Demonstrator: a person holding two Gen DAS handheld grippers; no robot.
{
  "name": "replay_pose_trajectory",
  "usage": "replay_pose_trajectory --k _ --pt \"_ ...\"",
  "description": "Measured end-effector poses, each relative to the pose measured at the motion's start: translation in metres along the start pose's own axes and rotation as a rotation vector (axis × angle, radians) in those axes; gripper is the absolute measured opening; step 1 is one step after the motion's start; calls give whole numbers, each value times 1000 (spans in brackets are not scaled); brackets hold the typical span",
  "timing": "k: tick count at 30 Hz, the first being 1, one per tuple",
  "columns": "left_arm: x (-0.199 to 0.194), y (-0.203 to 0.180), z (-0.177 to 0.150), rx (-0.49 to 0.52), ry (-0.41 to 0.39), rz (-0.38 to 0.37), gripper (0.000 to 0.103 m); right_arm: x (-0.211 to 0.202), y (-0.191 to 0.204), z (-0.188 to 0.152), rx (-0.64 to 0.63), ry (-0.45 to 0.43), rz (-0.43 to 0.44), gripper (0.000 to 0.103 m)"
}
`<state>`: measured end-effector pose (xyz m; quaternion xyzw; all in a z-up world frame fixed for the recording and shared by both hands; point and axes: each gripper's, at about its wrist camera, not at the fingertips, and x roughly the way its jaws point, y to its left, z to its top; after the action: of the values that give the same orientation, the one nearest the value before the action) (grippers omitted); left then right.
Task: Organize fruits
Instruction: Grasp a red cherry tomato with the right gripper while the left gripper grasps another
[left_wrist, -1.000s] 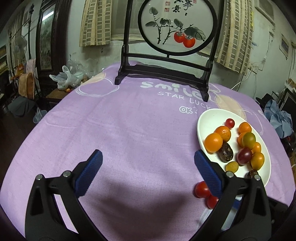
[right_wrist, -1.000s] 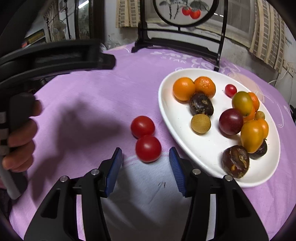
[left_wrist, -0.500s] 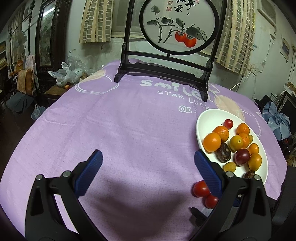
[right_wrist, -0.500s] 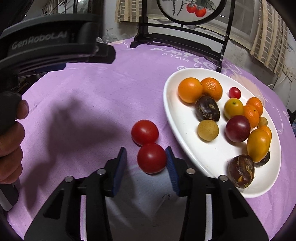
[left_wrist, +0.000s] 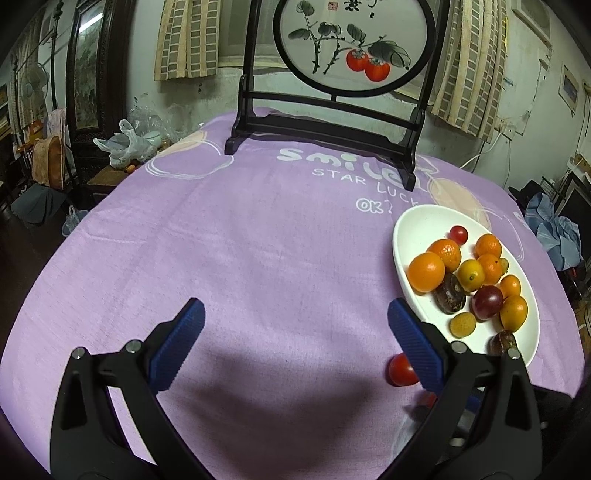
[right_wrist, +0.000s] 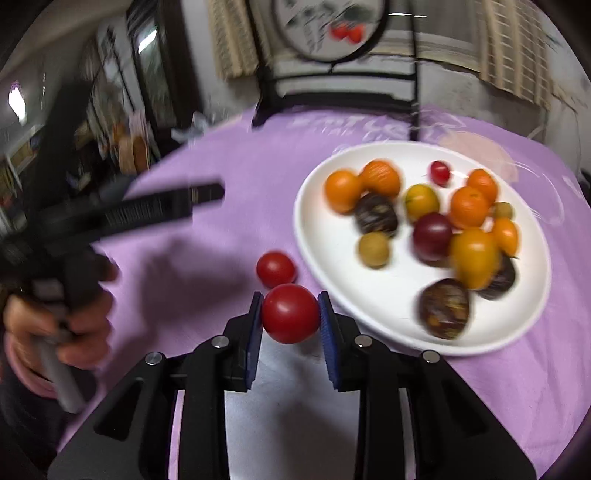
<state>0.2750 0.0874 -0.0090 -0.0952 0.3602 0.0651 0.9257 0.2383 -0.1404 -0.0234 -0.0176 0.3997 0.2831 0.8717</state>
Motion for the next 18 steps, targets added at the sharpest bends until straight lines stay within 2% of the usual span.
replay_pose_trajectory --k 4,7,14,16,18 --pt "3 -4 -3 12 22 -22 101 -28 -22 -3 61 -80 -22 30" --pt "4 -16 -10 61 20 -26 101 -38 -32 -5 98 -102 -30 30" --pt "3 -62 -34 296 14 -96 100 -47 -39 -13 128 -106 -34 30" --pt "2 -75 -42 378 5 -102 97 -47 -40 -13 127 -105 -32 30" --pt "4 -79 -46 414 14 -115 92 -48 -39 -14 126 -104 -32 30"
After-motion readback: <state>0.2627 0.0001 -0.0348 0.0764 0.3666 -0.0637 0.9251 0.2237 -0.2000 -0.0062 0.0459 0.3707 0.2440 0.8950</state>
